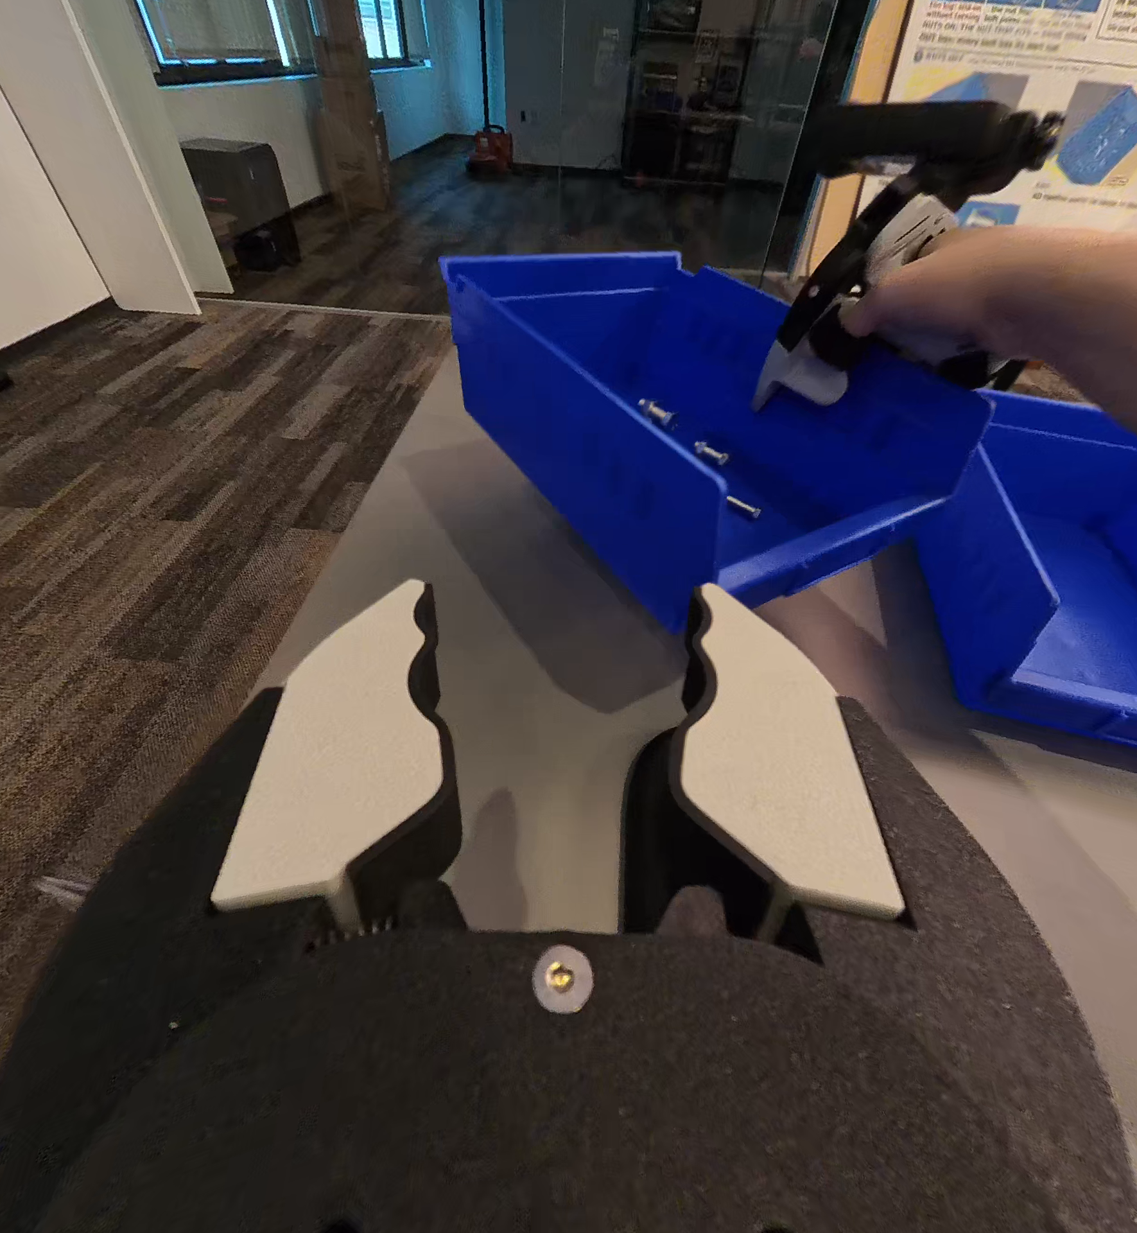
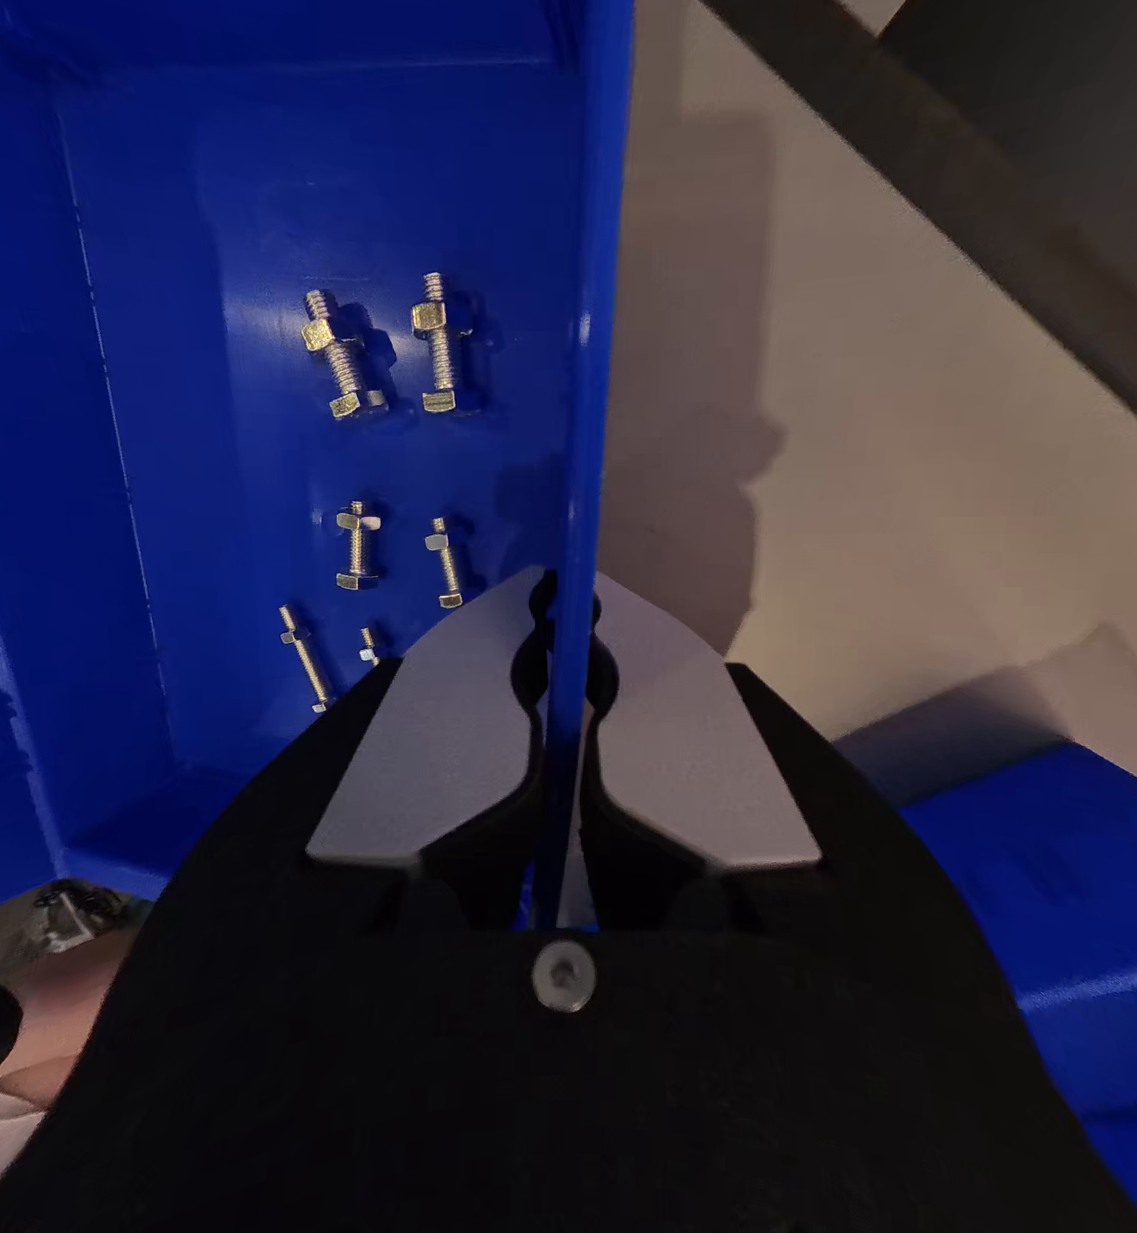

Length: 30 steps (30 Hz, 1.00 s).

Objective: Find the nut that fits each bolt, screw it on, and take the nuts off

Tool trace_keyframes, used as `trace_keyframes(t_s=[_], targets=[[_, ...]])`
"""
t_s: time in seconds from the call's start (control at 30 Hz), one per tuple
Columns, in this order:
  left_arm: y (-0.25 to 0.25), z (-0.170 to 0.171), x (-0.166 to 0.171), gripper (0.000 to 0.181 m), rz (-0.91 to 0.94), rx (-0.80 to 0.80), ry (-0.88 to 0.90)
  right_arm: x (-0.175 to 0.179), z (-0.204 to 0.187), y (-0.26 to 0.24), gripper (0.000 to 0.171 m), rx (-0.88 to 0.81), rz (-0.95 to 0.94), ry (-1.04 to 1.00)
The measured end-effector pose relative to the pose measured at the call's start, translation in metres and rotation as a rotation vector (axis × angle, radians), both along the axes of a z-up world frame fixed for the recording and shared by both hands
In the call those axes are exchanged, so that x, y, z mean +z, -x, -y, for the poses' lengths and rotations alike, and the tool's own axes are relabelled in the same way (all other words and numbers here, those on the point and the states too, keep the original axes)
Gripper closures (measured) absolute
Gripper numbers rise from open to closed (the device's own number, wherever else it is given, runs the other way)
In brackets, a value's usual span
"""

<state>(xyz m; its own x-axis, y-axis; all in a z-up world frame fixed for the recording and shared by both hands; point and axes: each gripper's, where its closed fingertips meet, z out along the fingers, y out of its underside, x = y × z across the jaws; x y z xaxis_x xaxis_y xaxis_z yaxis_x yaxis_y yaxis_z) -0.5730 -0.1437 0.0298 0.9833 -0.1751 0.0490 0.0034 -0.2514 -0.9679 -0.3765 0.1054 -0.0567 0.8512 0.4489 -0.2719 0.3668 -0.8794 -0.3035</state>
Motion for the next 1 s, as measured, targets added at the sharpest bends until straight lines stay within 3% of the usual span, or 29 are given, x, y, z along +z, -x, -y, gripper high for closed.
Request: trace_keyframes(t_s=[0.13, 0.47, 0.6, 0.87, 1.0], targets=[[-0.011, -0.013, -0.01, 0.099, 0.035, -0.021, 0.007, -0.026, -0.003, -0.003, 0.165, -0.046, 0.021, 0.028], [-0.038, -0.071, -0.054, 0.098, 0.083, -0.051, 0.133, -0.055, 0.0, 0.007, 0.163, -0.059, 0.079, 0.009], [-0.038, -0.082, -0.073, 0.1, 0.053, -0.038, 0.2, -0.057, 0.003, 0.022, 0.154, -0.062, -0.038, 0.025], [-0.024, -0.104, -0.102, 0.109, -0.063, 0.048, 0.267, 0.002, -0.009, 0.014, 0.156, 0.057, -0.139, -0.25], [-0.018, -0.114, -0.114, 0.1, -0.112, 0.074, 0.301, 0.051, 0.002, 0.0, 0.155, 0.171, -0.11, -0.496]])
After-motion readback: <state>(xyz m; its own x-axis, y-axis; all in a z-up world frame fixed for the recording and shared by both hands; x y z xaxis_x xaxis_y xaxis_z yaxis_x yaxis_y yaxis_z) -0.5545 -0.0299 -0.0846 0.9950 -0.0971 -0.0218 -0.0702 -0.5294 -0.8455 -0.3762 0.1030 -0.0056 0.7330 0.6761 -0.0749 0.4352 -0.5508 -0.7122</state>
